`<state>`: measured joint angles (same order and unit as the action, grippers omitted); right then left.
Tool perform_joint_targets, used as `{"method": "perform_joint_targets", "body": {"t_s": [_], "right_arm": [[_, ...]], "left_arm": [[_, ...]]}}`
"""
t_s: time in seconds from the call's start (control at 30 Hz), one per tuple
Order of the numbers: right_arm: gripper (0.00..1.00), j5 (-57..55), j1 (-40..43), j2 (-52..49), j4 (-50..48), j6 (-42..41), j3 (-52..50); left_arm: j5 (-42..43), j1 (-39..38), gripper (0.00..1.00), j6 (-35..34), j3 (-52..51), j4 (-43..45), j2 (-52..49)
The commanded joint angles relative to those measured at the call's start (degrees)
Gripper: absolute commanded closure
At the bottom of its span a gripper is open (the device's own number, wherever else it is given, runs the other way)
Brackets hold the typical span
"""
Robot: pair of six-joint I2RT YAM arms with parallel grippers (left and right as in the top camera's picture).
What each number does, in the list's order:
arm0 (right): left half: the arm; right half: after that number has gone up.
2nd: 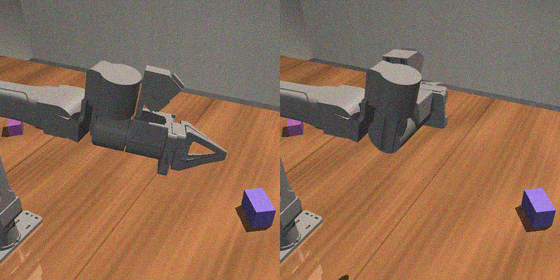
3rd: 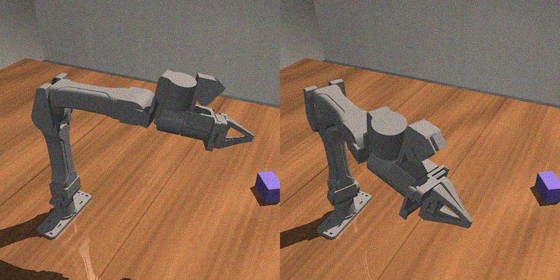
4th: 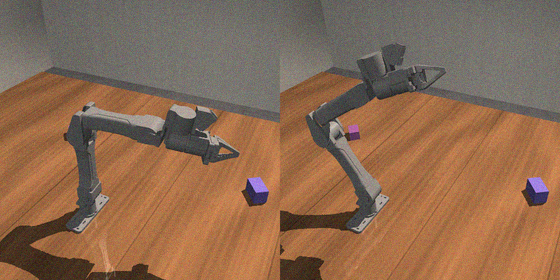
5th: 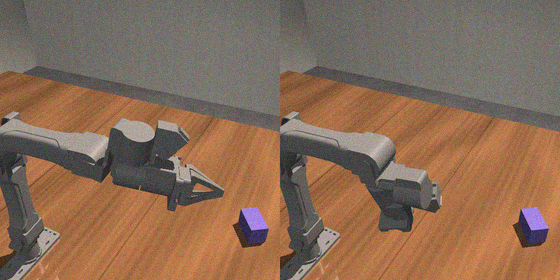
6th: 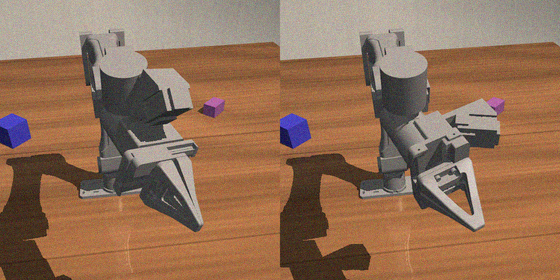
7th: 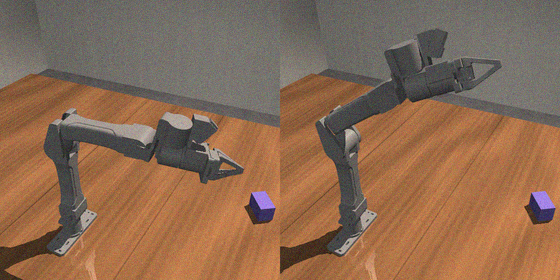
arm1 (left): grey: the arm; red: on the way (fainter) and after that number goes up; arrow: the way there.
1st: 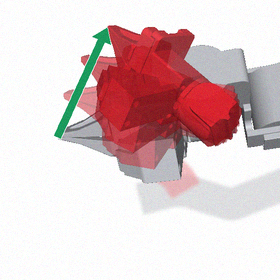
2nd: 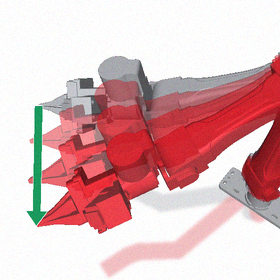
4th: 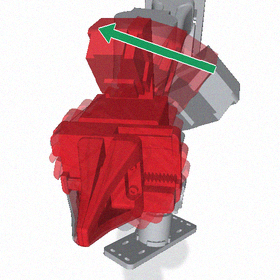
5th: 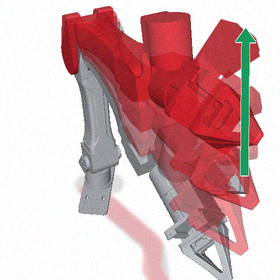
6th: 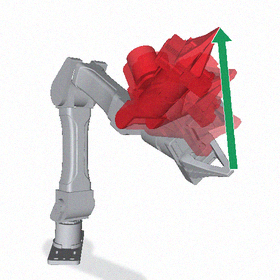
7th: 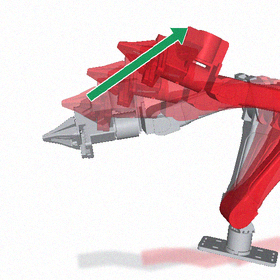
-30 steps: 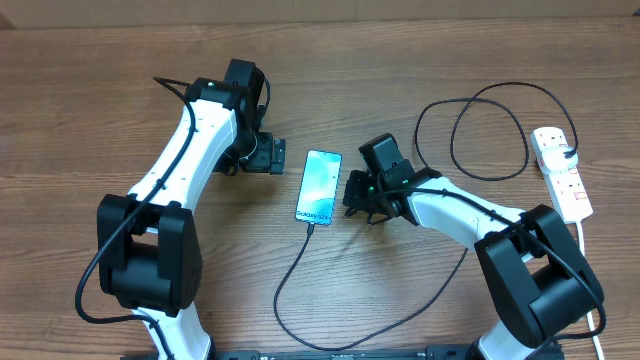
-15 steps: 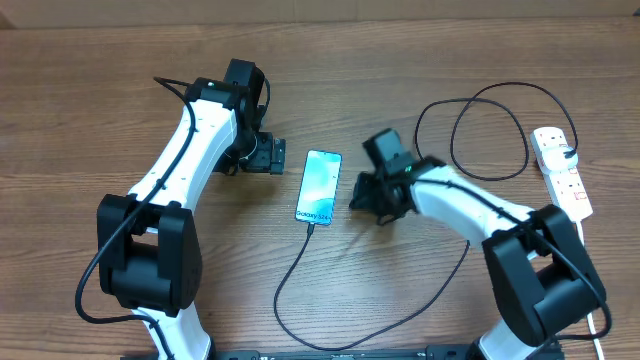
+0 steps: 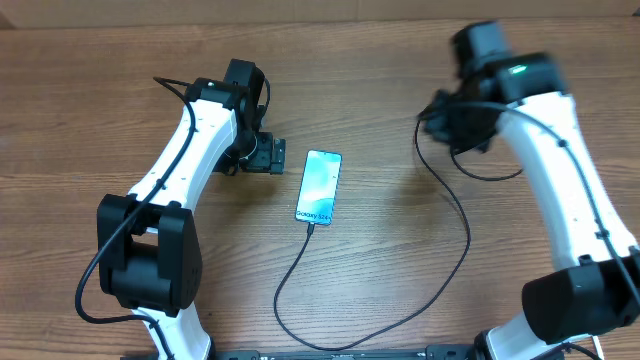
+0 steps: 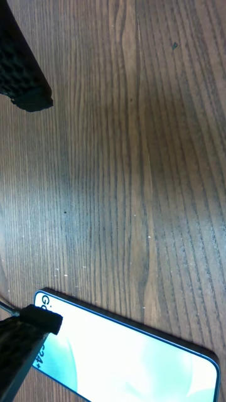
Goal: Plug charger to phone and switch on socket
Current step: 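Move the right gripper over to the white power strip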
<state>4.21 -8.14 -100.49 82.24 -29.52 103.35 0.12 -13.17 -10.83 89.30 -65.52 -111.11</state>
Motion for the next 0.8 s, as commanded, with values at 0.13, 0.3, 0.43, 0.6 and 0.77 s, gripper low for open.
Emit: {"method": "perform_joint_targets", "body": {"t_s": [0.13,0.3,0.43,0.6,0.77], "right_arm": [[0.96,-3.89,17.29,1.36,3.04,2.01,5.31],[0.96,-7.21,25.05,1.36,2.64,1.97,5.31],[0.96,-10.43,29.79,1.36,2.25,1.95,4.98],[0.96,-12.35,34.67,1.36,-0.59,1.05,2.05],[0.58,-12.31,37.79,1.36,-5.9,1.01,-3.04]], "left_arm": [[-0.72,-0.26,0.0,-1.01,0.44,0.02,1.2],[-0.72,-0.26,0.0,-1.01,0.44,0.02,1.2],[-0.72,-0.26,0.0,-1.01,0.44,0.02,1.2],[-0.72,-0.26,0.01,-1.01,0.44,0.02,1.2],[-0.72,-0.26,0.0,-1.01,0.44,0.02,1.2]]}}
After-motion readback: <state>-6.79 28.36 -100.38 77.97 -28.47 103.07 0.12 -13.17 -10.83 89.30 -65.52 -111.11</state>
